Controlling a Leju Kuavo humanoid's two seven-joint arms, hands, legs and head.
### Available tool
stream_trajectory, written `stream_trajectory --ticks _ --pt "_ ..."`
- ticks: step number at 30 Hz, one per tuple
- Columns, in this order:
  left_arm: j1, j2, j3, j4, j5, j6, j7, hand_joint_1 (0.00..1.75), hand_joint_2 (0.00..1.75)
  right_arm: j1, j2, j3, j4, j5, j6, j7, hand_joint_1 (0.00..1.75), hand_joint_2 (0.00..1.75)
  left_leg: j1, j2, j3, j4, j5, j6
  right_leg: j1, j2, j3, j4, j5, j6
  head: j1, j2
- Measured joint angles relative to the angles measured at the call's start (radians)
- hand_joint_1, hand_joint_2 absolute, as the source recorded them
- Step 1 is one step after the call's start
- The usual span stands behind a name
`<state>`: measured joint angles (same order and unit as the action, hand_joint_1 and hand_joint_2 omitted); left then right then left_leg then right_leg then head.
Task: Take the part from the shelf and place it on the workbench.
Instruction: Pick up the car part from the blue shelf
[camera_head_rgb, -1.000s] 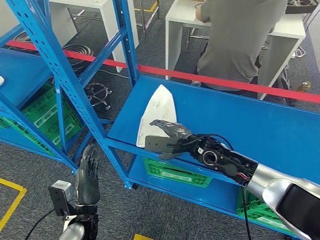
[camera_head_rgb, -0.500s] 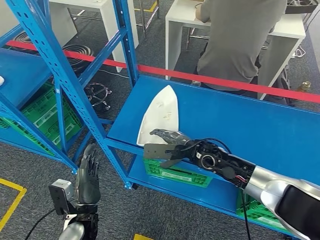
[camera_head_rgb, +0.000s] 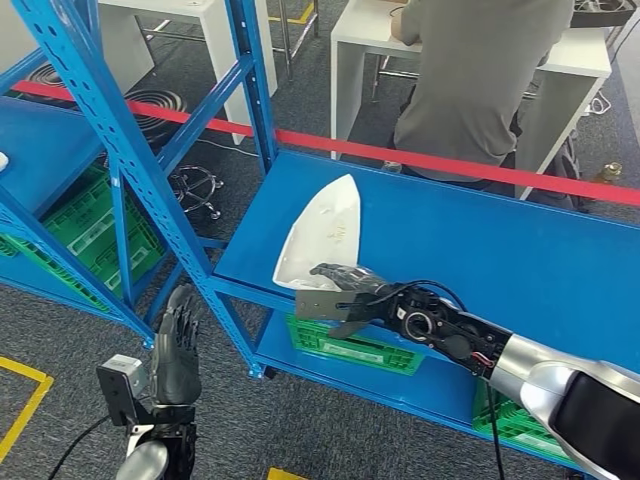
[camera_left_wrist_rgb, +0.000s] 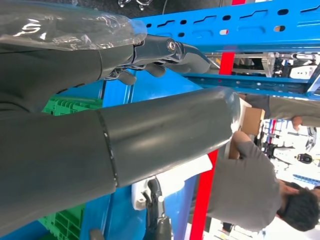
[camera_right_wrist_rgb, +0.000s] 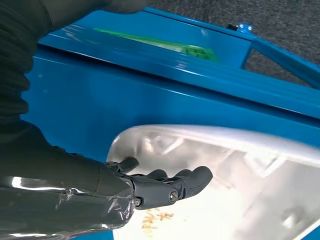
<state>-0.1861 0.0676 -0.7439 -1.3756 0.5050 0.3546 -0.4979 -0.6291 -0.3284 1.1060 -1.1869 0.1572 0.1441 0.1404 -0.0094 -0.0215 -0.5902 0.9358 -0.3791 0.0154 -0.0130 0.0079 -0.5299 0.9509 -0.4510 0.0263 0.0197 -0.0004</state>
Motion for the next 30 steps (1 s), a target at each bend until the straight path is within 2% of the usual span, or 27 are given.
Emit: stream_trajectory --ticks 16,28,30 --pt "-0.007 -0.003 -0.001 0.002 0.009 -0.012 -0.005 0.0 0.0 -0.032 0.012 -0.016 0.12 0.05 -0.067 -0.068 0.0 1.75 0.0 0.0 0.0 0.0 0.0 0.0 0.0 0.0 0.0 0.0 0.0 0.0 0.0 0.0" --pt "-0.011 -0.007 -0.003 0.005 0.01 -0.022 -0.011 0.0 0.0 -0.059 0.035 -0.017 0.164 0.097 -0.073 -0.09 0.01 1.75 0.0 0.0 0.0 0.0 0.0 0.0 0.0 0.0 0.0 0.0 0.0 0.0 0.0 0.0" --pt "-0.013 -0.009 -0.003 0.008 0.01 -0.026 -0.013 0.0 0.0 -0.064 0.04 -0.017 0.17 0.107 -0.073 -0.092 0.89 1.75 0.0 0.0 0.0 0.0 0.0 0.0 0.0 0.0 0.0 0.0 0.0 0.0 0.0 0.0"
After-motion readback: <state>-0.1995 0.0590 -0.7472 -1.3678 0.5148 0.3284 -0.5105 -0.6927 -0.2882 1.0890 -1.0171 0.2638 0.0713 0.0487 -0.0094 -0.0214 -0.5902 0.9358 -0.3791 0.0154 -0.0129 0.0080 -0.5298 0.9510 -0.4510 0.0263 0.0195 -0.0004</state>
